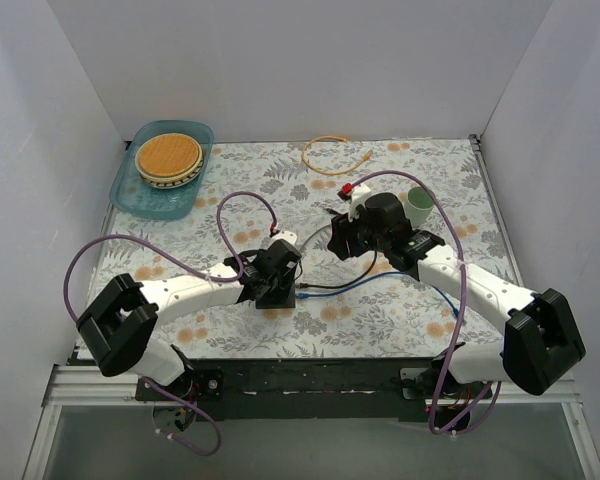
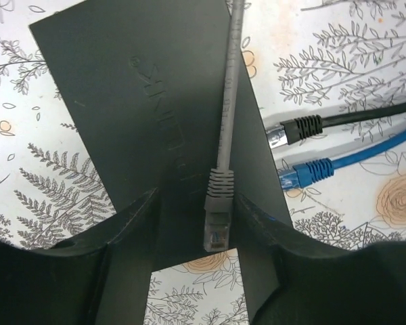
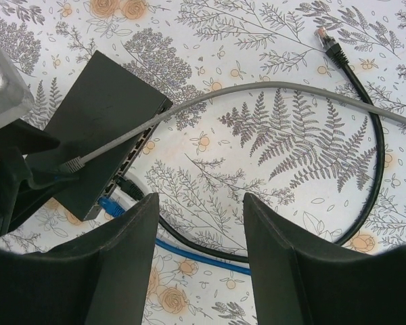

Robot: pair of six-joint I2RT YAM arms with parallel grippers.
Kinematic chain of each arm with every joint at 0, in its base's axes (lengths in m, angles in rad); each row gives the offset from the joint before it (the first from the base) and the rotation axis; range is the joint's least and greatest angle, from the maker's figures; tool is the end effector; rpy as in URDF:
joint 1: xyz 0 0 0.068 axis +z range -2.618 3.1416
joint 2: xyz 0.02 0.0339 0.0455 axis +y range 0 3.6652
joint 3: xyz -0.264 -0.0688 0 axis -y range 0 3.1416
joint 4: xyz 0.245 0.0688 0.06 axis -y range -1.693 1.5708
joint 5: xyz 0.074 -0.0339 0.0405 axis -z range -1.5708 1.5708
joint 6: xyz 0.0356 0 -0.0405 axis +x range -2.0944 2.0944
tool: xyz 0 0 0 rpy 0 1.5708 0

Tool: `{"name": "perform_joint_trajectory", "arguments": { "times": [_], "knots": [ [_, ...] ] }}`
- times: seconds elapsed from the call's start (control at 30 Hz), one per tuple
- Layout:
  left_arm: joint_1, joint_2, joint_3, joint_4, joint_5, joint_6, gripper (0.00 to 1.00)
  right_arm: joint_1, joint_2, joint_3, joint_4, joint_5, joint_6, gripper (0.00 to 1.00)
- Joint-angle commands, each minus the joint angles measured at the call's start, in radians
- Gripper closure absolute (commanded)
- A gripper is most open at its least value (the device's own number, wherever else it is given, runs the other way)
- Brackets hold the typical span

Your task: Insert the plug into the switch port

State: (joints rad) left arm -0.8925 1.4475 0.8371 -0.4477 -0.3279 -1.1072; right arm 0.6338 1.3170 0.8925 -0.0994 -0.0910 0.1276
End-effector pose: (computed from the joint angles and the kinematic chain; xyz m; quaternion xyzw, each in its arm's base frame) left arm 0.1818 -0.2073 0.1904 -0.1434 0.9444 -0.1251 0.2680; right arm 0.2370 0.1782 0.2681 -0.2387 0.8319 0.2221 0.4490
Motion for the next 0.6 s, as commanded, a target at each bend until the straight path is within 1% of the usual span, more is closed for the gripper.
{"name": "perform_joint_trajectory", "arguments": {
  "times": [0.0, 0.07, 0.1, 0.13, 0.17, 0.23, 0.27, 0.33, 0.4, 0.43, 0.5, 0.57],
  "knots": [
    [-0.005, -0.010, 0.013, 0.024, -0.083, -0.016, 0.60, -0.009, -0.041, 0.003, 0.007, 0.010, 0.000, 0.40],
    [-0.006, -0.012, 0.013, 0.041, -0.077, -0.011, 0.74, -0.013, -0.048, 0.003, 0.006, 0.010, 0.001, 0.40],
    [-0.006, -0.016, 0.016, 0.044, -0.077, -0.010, 0.89, -0.013, -0.050, 0.005, 0.003, 0.010, 0.001, 0.40],
    [-0.006, -0.019, 0.028, 0.047, -0.079, -0.005, 0.98, -0.016, -0.058, 0.005, 0.003, 0.013, 0.001, 0.40],
    [-0.006, -0.024, 0.039, 0.046, -0.095, -0.002, 1.00, -0.016, -0.061, 0.011, 0.001, 0.013, 0.001, 0.40],
    [-0.005, -0.048, 0.062, 0.035, -0.121, -0.002, 1.00, -0.019, -0.073, 0.017, -0.009, 0.019, 0.000, 0.40],
    [-0.005, -0.058, 0.097, 0.027, -0.138, -0.009, 1.00, -0.020, -0.078, 0.028, -0.014, 0.020, -0.002, 0.40],
    [-0.003, -0.087, 0.141, -0.008, -0.218, -0.026, 1.00, -0.022, -0.097, 0.037, -0.029, 0.031, -0.003, 0.40],
    [0.001, -0.107, 0.221, -0.038, -0.284, -0.051, 1.00, -0.025, -0.116, 0.051, -0.036, 0.039, -0.006, 0.40],
    [0.004, -0.114, 0.246, -0.052, -0.289, -0.052, 1.00, -0.025, -0.137, 0.057, -0.042, 0.040, -0.008, 0.40],
    [0.007, -0.148, 0.299, -0.042, -0.264, -0.034, 1.00, -0.026, -0.156, 0.078, -0.046, 0.045, -0.013, 0.40],
    [0.009, -0.173, 0.324, 0.004, -0.131, -0.004, 1.00, -0.028, -0.182, 0.101, -0.068, 0.046, -0.020, 0.40]
  ]
}}
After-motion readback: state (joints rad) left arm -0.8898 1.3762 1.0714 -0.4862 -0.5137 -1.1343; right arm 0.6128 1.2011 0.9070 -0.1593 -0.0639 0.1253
